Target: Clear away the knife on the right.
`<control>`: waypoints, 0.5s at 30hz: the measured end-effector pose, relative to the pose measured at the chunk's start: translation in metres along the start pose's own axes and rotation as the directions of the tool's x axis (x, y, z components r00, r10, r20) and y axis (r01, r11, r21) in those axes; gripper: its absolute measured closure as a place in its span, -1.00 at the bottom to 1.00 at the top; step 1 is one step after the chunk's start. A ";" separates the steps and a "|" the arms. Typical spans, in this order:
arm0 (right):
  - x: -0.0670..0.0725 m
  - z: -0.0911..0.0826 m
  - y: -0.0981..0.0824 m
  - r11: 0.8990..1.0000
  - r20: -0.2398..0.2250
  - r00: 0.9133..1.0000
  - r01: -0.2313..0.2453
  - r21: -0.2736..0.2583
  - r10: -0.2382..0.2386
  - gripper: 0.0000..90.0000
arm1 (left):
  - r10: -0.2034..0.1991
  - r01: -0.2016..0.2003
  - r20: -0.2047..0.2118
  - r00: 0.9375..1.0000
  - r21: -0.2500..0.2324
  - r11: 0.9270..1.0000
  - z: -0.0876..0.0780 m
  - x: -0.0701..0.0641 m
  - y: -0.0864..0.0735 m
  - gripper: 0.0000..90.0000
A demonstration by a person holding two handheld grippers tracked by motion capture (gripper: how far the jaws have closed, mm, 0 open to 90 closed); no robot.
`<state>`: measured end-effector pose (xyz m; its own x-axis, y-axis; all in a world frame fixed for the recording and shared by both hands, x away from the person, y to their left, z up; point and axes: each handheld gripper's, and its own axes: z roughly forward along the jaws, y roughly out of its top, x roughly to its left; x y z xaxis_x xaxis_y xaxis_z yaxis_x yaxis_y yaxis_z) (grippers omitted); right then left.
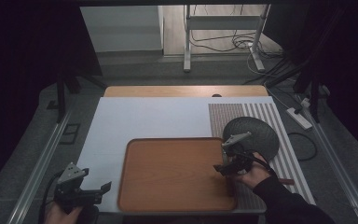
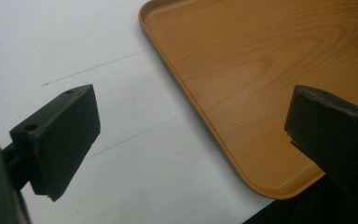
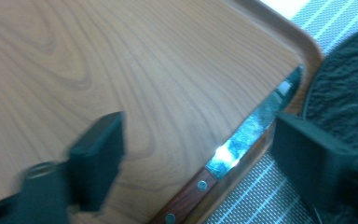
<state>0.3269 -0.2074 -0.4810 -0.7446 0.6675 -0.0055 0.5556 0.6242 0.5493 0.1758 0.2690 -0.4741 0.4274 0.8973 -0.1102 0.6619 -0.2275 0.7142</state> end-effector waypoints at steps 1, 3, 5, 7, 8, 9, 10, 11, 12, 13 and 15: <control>0.000 -0.001 -0.001 1.000 0.001 1.000 0.001 -0.006 -0.001 -0.70 | 0.000 0.000 0.000 1.000 0.000 1.000 0.000 0.000 0.000 -0.91; 0.000 -0.003 -0.001 1.000 -0.002 1.000 -0.012 -0.011 0.012 -0.74 | 0.000 0.000 0.000 1.000 0.000 1.000 0.000 0.000 0.000 -0.91; 0.000 -0.004 -0.003 1.000 -0.029 1.000 -0.004 0.004 0.004 -0.78 | 0.000 0.000 0.000 1.000 0.000 1.000 0.000 0.000 0.000 -0.91; 0.000 -0.005 -0.005 1.000 -0.024 1.000 0.003 0.001 -0.003 -0.78 | -0.001 0.001 0.001 1.000 0.000 1.000 0.000 0.000 0.000 -0.91; 0.000 -0.005 -0.006 1.000 -0.024 1.000 0.005 0.001 -0.005 -0.79 | -0.001 0.001 0.001 1.000 0.000 1.000 0.000 0.000 0.000 -0.91; 0.000 -0.006 -0.007 1.000 -0.028 1.000 0.004 -0.005 -0.004 -0.82 | -0.001 0.001 0.001 1.000 0.000 1.000 0.000 0.000 0.000 -0.91; 0.000 -0.007 -0.007 1.000 -0.028 1.000 -0.004 -0.009 0.004 -0.84 | -0.001 0.001 0.001 1.000 0.000 1.000 0.000 0.000 0.000 -0.91; -0.001 -0.008 -0.008 1.000 -0.030 1.000 -0.006 -0.015 0.006 -0.86 | -0.001 0.001 0.001 1.000 0.000 1.000 0.000 0.000 0.000 -0.91; -0.001 -0.009 -0.008 1.000 -0.029 1.000 -0.008 -0.015 0.007 -0.88 | -0.001 0.001 0.001 1.000 0.000 1.000 0.000 0.000 0.000 -0.91; -0.002 -0.010 -0.009 1.000 -0.036 0.999 -0.011 -0.017 0.010 -0.94 | -0.001 0.001 0.001 1.000 0.000 1.000 0.000 0.000 0.000 -0.91; -0.003 -0.012 -0.011 1.000 -0.041 0.999 -0.016 -0.018 0.016 -0.94 | -0.001 0.001 0.001 1.000 0.001 1.000 0.000 0.000 0.000 -0.91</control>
<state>0.3189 -0.2208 -0.4769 -0.7502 0.6602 0.0370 0.5608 0.6057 0.5645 0.1760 0.2691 -0.4742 0.4271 0.8973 -0.1115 0.6628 -0.2268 0.7136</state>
